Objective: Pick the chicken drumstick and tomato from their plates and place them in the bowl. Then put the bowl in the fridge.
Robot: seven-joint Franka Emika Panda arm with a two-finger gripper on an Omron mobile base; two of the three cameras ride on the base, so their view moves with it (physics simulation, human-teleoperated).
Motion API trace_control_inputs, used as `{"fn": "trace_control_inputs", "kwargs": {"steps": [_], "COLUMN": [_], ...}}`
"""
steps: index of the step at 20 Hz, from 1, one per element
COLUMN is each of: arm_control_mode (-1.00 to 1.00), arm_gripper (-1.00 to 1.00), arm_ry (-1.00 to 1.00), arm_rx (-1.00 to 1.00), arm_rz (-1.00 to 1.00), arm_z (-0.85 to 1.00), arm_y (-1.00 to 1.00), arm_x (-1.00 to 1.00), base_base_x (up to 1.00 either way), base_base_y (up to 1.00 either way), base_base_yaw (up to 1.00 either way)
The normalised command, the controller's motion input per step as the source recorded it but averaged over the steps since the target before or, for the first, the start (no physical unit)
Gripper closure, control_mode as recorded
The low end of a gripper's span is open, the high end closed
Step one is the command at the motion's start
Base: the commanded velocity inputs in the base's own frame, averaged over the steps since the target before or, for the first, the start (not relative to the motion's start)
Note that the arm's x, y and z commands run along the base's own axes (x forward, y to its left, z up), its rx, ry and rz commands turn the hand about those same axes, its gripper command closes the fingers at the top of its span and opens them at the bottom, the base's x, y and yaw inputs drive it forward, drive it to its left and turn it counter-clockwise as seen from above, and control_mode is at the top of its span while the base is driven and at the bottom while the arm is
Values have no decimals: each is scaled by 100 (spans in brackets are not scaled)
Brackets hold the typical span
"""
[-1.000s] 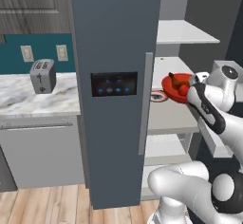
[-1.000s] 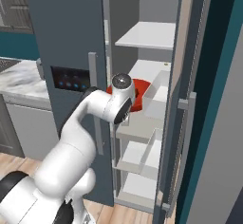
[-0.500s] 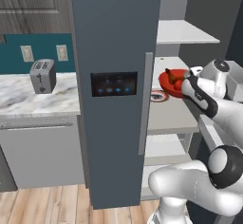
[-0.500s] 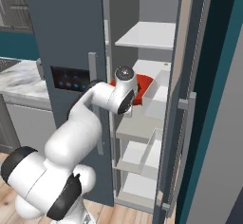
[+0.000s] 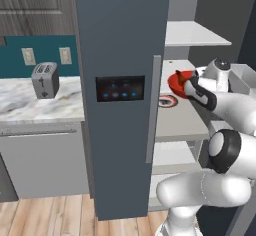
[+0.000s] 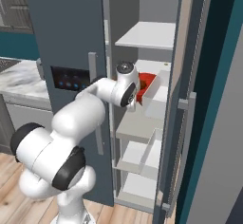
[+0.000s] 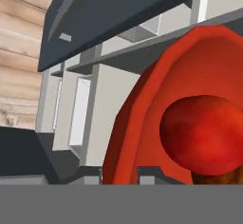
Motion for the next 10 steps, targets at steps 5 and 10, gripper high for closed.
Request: {"fn": "trace_control_inputs", "kwargs": {"steps": [5,10], "arm_control_mode": [-100,-100], "arm_gripper": [100,100], "arm_ry": [4,0], "arm_rx": [0,6], "arm_rz": [-5,0], "arm_z": [0,-1], "arm_y": [-16,0], "arm_x": [33,34], "base_base_x": [0,0], "base_base_y": [0,0], "base_base_yaw": [0,0]}}
